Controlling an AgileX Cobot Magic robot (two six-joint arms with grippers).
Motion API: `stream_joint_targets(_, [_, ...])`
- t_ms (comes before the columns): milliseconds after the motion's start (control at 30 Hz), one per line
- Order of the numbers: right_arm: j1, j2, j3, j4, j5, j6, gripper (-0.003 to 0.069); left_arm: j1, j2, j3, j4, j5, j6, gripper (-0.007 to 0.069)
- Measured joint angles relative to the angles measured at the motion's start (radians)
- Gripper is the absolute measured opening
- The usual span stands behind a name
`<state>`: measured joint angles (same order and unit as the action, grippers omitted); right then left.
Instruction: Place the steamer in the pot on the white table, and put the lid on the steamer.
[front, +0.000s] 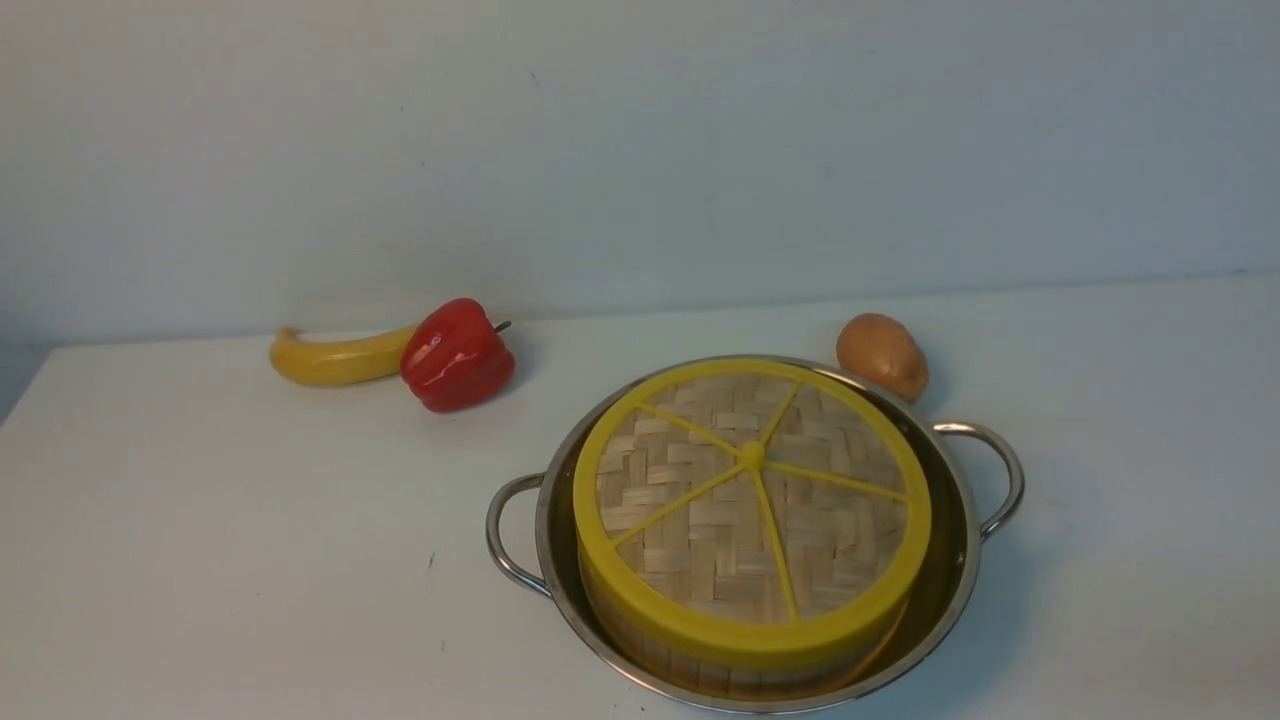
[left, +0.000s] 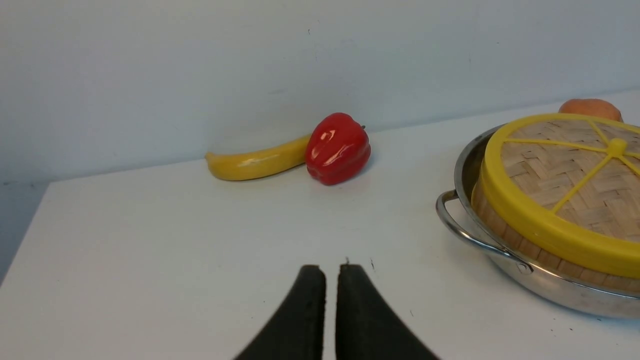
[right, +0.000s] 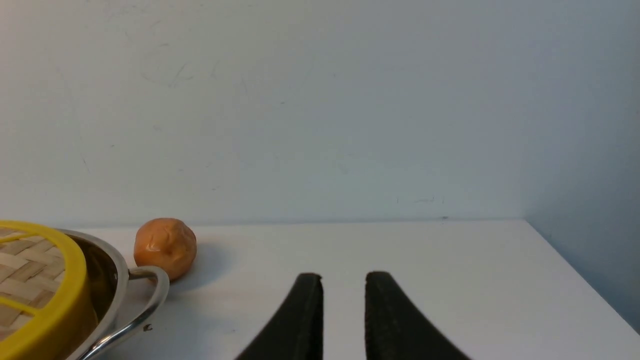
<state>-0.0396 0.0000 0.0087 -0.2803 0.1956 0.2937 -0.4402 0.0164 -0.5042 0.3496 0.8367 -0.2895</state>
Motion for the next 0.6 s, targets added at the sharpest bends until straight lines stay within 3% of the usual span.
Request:
stream_joint_targets(267, [0.0, 0.0, 0.0, 0.0, 0.0, 0.0, 0.0172, 0.027, -0.002, 0.006, 0.033, -0.063, -0.001, 0.0045])
stream_joint_targets(400, [0.0, 0.0, 0.0, 0.0, 0.0, 0.0, 0.0185, 0.186, -0.017, 0.128, 0.053, -0.403, -0.001, 0.0052])
stream_joint_targets(533, [0.0, 0.0, 0.0, 0.0, 0.0, 0.0, 0.0195, 0.339, -0.017, 0.335, 0.078, -0.624, -0.002, 0.0052])
stream_joint_targets(600, [0.0, 0.0, 0.0, 0.0, 0.0, 0.0, 0.0199, 0.409, -0.016, 0.425, 0.074, -0.663, -0.021, 0.0052])
